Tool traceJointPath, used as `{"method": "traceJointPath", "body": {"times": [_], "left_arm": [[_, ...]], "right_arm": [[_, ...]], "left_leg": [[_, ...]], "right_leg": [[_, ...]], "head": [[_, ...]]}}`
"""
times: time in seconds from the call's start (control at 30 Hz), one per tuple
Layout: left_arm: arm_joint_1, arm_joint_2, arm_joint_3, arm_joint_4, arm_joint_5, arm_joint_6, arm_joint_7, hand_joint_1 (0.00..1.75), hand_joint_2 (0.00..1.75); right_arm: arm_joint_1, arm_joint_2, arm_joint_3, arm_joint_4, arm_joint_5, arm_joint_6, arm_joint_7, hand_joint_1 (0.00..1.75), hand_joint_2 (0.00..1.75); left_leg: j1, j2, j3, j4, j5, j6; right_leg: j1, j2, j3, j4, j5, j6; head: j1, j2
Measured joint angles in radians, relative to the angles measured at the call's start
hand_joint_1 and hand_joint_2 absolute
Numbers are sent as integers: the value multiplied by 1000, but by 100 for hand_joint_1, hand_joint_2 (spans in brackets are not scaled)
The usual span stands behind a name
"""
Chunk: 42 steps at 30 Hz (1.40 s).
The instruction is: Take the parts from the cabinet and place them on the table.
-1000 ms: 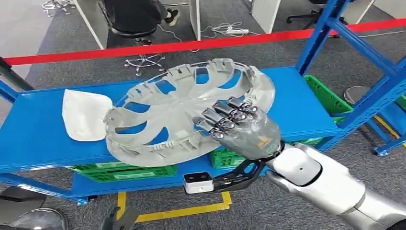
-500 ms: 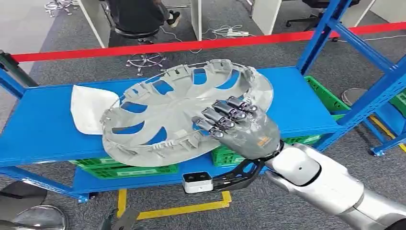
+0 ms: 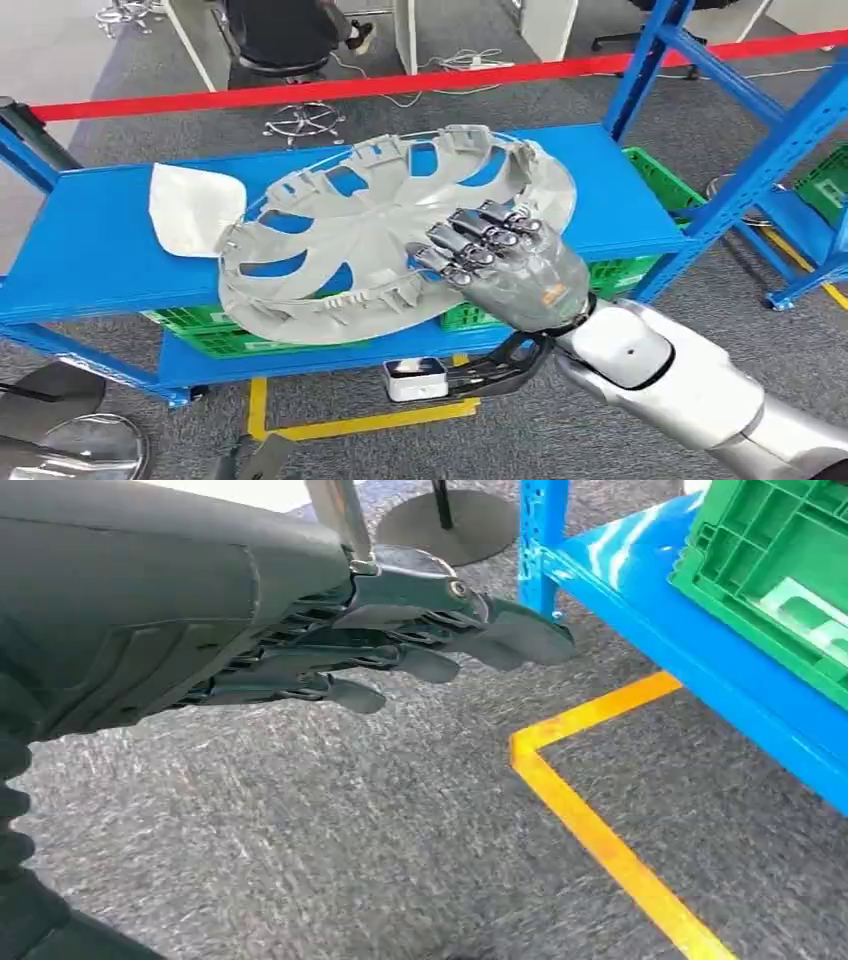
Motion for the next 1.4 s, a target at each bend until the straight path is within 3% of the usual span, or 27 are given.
{"method": "traceJointPath", "body": {"times": [0.03, 0.1, 0.13, 0.17, 0.23, 0.3, 0.33, 0.37, 0.47, 0.53, 0.6, 0.63, 0.67, 0.73, 0.77, 0.8, 0.87, 0.97, 1.0, 1.03, 1.1, 1.13, 1.17, 1.23, 1.3, 1.37, 1.4], "left_arm": [[0, 0, -2, 1, 0, 0, 0, 0, 175], [0, 0, -7, 1, 0, 0, 1, 0, 175], [0, 0, -8, 1, 0, 0, 1, 0, 175], [0, 0, -8, 1, 0, 0, 1, 0, 175], [-1, 0, -9, 1, 2, 0, 2, 0, 175], [-2, 0, -10, 1, 3, 0, 2, 0, 175], [-5, 2, -10, 1, 3, 0, 2, 0, 175], [-7, 3, -10, 1, 3, 0, 2, 0, 175], [-7, 3, -10, 2, 3, 0, 2, 0, 175], [-7, 3, -11, 2, 3, 0, 2, 0, 175], [-8, 2, -13, 2, 3, 0, 3, 0, 175], [-7, 2, -14, 2, 4, 0, 3, 0, 175], [-7, 2, -14, 2, 5, 0, 3, 0, 175], [-7, 3, -14, 2, 5, 0, 4, 0, 175], [-7, 3, -15, 2, 5, 0, 4, 0, 175], [-7, 3, -16, 2, 5, 0, 4, 0, 175], [-8, 3, -16, 2, 6, 3, 4, 0, 175], [-5, 2, -16, 2, 6, 3, 5, 0, 175], [-3, 3, -16, 2, 6, 3, 5, 0, 175], [-2, 3, -16, 2, 6, 3, 5, 0, 175], [-1, 3, -17, 2, 6, 3, 5, 0, 175], [-1, 3, -17, 2, 6, 3, 6, 0, 175], [-2, 3, -17, 2, 6, 3, 6, 0, 175], [-2, 3, -18, 2, 7, 3, 9, 0, 175], [-3, 3, -20, 2, 7, 3, 13, 0, 175], [-9, 3, -24, 2, 7, 3, 17, 0, 175], [-12, 3, -24, 2, 8, 3, 17, 0, 175]], "right_arm": [[0, 0, 1, 0, 0, 2, 0, 175, 175], [-2, 0, 0, 0, -1, 3, 1, 175, 175], [-2, 0, 0, 0, -1, 3, 1, 175, 175], [-1, 0, 1, 0, -2, 3, 1, 175, 175], [-1, 0, 2, 0, -3, 3, 2, 175, 175], [0, 0, 2, 0, -4, 3, 3, 175, 175], [0, 0, 2, 0, -4, 3, 3, 175, 175], [-1, 0, 1, 0, -4, 3, 3, 175, 175], [0, 0, 1, 0, -7, 3, 6, 175, 175], [2, 0, 0, 0, -16, 3, 9, 175, 175], [6, 0, -1, 0, -24, 3, 12, 175, 175], [9, 0, -1, 0, -26, 3, 12, 175, 175], [12, 0, 0, 0, -27, 3, 12, 175, 175], [16, 0, -1, 1, -28, 3, 12, 175, 175], [17, 1, -1, 2, -32, 3, 14, 175, 175], [17, 3, -1, 2, -35, 2, 15, 175, 175], [20, 11, -3, 1, -44, 2, 16, 175, 175], [30, 17, -5, -1, -65, 2, 18, 175, 175], [32, 19, -5, 0, -67, 2, 17, 175, 175], [32, 22, -5, 0, -68, 2, 17, 175, 175], [36, 27, -5, -1, -74, 2, 18, 175, 175], [38, 29, -6, -1, -79, 2, 17, 175, 175], [42, 32, -7, -1, -86, 2, 16, 175, 175], [51, 37, -9, -1, -106, 3, 11, 175, 175], [57, 40, -10, -1, -116, 2, 8, 175, 175], [60, 43, -16, -2, -115, 1, 8, 175, 175], [62, 44, -18, -2, -110, 1, 8, 175, 175]], "left_leg": [[0, 0, -10, 27, -45, -6], [5, 0, -47, 170, -165, -14], [6, 0, -58, 231, -196, -15], [6, 0, -56, 269, -194, -15], [5, 0, -15, 244, -140, -10], [2, -2, 97, 96, -91, 3], [-2, -2, 147, 23, -112, 9], [-3, -2, 167, -20, -120, 12], [-7, -2, 161, -32, -115, 21], [0, 4, 151, -47, -93, 34], [-3, 4, 125, -43, -74, 45], [-4, 4, 113, -43, -65, 46], [-5, 5, 99, -41, -54, 45], [-5, 5, 79, -41, -40, 43], [-5, 4, 61, -38, -27, 40], [-5, 4, 51, -35, -19, 36], [-10, 4, 37, -27, -9, 27], [-7, 4, 26, -27, 19, 13], [-5, 3, 18, -22, 14, 7], [-4, 1, 9, -2, -28, 0], [2, 1, -28, 131, -156, -11], [4, 1, -40, 200, -201, -14], [6, 1, -41, 245, -213, -16], [7, 1, -12, 250, -153, -15], [7, 1, 84, 137, -92, -9], [4, -1, 205, -32, -143, 0], [3, -2, 211, -52, -153, 4]], "right_leg": [[1, 2, -6, -2, 9, -2], [3, 1, -30, -2, 25, -12], [4, 0, -42, -1, 35, -14], [6, 0, -56, 0, 45, -14], [7, 1, -80, 2, 61, -13], [8, 3, -98, 4, 75, -8], [11, 3, -103, 4, 81, -2], [12, 1, -105, 6, 89, 3], [8, 0, -114, 3, 111, 22], [8, 4, -142, 34, 62, 30], [4, 4, -184, 180, -50, 39], [3, 4, -203, 250, -84, 42], [2, 4, -211, 302, -92, 45], [0, 4, -180, 286, -48, 48], [-2, 4, -119, 205, 0, 48], [-4, 3, -57, 117, 20, 47], [-1, 6, 38, -17, -16, 41], [5, 6, 19, -13, -6, 22], [-5, 1, 1, -22, 8, 5], [-3, 0, 2, -20, 17, -2], [-1, -1, -28, -20, 40, -14], [0, -1, -44, -20, 52, -15], [1, -1, -58, -18, 63, -14], [1, -1, -91, -15, 85, -11], [1, 0, -124, -9, 108, -7], [6, 1, -138, -4, 122, 3], [5, -1, -141, -5, 135, 8]], "head": [[-5, 0], [-9, 0], [-9, 0], [-9, 0], [-9, 0], [-9, 0], [-9, 0], [-7, 0], [-9, 0], [-4, 0], [-2, 0], [-3, 0], [-2, 0], [-2, 0], [-3, 0], [-2, 0], [-3, 0], [-3, 0], [-2, 0], [-4, 0], [-8, 0], [-7, 0], [-8, 0], [-8, 0], [-8, 0], [-8, 0], [-6, 0]]}}
